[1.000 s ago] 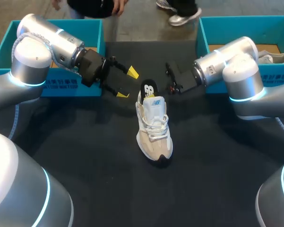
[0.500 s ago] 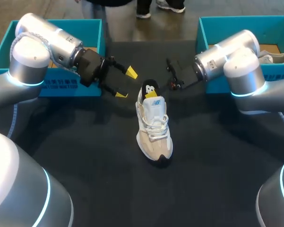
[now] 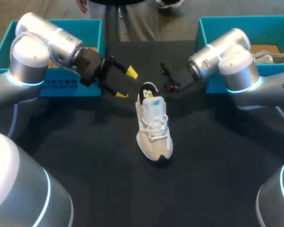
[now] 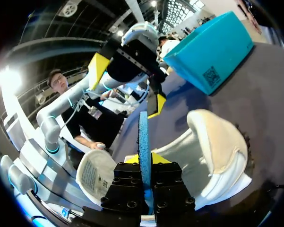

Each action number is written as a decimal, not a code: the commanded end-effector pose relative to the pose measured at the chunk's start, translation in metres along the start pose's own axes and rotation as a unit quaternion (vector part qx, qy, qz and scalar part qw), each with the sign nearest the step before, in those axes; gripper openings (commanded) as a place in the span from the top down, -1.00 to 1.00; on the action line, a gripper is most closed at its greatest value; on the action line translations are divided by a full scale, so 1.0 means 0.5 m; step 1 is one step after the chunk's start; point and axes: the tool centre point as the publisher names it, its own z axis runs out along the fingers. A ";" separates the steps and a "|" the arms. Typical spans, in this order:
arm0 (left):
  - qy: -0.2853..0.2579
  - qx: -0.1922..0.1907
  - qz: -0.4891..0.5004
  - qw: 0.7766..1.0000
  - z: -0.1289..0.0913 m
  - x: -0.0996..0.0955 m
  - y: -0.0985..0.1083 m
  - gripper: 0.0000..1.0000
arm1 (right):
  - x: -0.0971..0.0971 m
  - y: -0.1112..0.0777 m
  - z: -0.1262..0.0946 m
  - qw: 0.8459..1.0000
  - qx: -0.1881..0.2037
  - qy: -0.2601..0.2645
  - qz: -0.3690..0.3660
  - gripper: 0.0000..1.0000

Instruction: Take the shoe out of the shoebox, open the shoe tongue, remove and reinsert the insole, then place the shoe into the shoebox

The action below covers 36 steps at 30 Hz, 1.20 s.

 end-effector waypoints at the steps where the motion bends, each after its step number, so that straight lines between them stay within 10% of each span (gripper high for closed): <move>1: -0.001 0.000 0.000 1.000 0.002 0.002 0.004 -1.00 | -0.006 -0.011 0.012 1.000 0.007 0.011 0.010 1.00; 12: -0.004 0.002 -0.002 1.000 0.007 0.009 0.002 -1.00 | 0.003 -0.034 0.027 1.000 0.008 0.010 0.026 1.00; 14: -0.004 0.003 -0.001 1.000 0.008 0.008 0.002 -1.00 | 0.004 -0.029 0.022 1.000 0.001 0.003 0.019 0.52; 18: -0.004 0.005 0.000 1.000 0.010 0.008 0.003 -1.00 | 0.007 -0.012 0.014 1.000 -0.001 -0.009 0.006 0.37; 36: -0.009 0.006 0.003 1.000 0.008 0.000 0.000 -1.00 | 0.011 0.032 -0.036 0.998 -0.018 -0.052 -0.026 0.25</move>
